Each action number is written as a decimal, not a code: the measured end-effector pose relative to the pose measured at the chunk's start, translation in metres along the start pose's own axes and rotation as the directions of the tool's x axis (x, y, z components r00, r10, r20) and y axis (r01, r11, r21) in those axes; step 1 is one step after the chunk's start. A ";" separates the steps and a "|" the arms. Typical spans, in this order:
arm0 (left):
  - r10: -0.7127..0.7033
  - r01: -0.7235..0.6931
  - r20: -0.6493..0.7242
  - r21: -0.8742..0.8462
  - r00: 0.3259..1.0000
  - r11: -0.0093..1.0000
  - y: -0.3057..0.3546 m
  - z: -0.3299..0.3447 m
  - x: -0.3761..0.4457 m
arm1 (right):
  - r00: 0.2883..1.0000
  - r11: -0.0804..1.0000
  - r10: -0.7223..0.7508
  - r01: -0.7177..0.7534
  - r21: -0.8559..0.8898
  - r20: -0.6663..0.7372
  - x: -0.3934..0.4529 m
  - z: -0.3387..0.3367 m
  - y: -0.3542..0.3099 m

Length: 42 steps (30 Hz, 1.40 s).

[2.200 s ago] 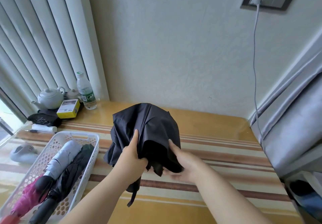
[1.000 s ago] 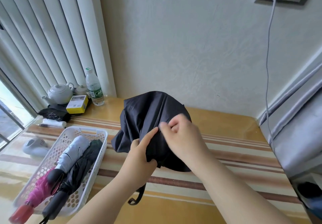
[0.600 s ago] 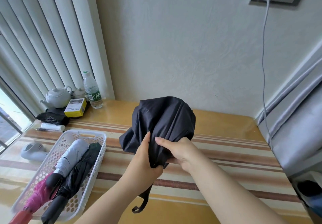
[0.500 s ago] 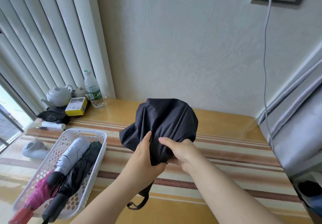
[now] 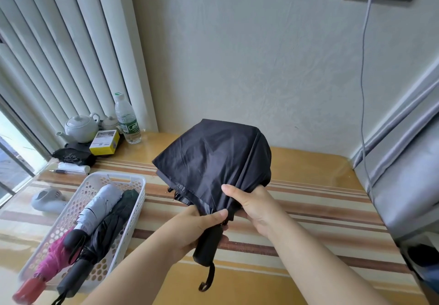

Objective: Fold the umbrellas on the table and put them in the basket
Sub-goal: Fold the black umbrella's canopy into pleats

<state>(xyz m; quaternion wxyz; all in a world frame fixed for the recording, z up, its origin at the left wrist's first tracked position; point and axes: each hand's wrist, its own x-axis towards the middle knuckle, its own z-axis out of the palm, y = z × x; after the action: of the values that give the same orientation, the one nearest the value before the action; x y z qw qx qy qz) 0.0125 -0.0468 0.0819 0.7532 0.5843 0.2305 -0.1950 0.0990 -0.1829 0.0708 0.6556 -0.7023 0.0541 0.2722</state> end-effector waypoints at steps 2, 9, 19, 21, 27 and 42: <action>0.040 -0.037 -0.042 0.086 0.998 0.996 0.000 0.005 -0.002 | 0.999 0.999 0.034 -0.033 0.040 -0.037 0.001 -0.002 -0.002; 0.264 -0.104 -0.333 0.428 0.905 0.898 -0.001 0.016 -0.018 | 0.987 0.991 0.097 -0.085 0.100 -0.128 0.007 -0.005 0.005; 0.273 -0.134 -0.087 0.706 0.958 0.695 0.001 0.018 -0.003 | 1.000 0.999 0.011 -0.010 0.031 -0.021 -0.001 0.003 0.012; 0.286 -0.171 -0.065 0.668 0.956 0.724 -0.002 0.019 -0.003 | 1.000 0.997 0.001 -0.003 0.081 0.018 -0.002 0.000 0.014; 0.391 -0.244 -0.087 0.651 0.916 0.718 -0.009 0.020 0.003 | 0.996 0.995 0.069 -0.072 0.068 0.058 -0.009 0.000 0.004; 0.559 -0.151 -0.033 0.949 0.829 0.279 -0.027 0.023 0.010 | 0.985 0.969 0.126 -0.098 0.229 -0.113 -0.004 0.021 0.011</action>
<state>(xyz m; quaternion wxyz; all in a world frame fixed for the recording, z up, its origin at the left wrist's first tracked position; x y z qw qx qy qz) 0.0084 -0.0760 0.0596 0.2635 0.9616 0.0762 -0.0009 0.0840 -0.1655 0.0633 0.7089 -0.6362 0.1655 0.2558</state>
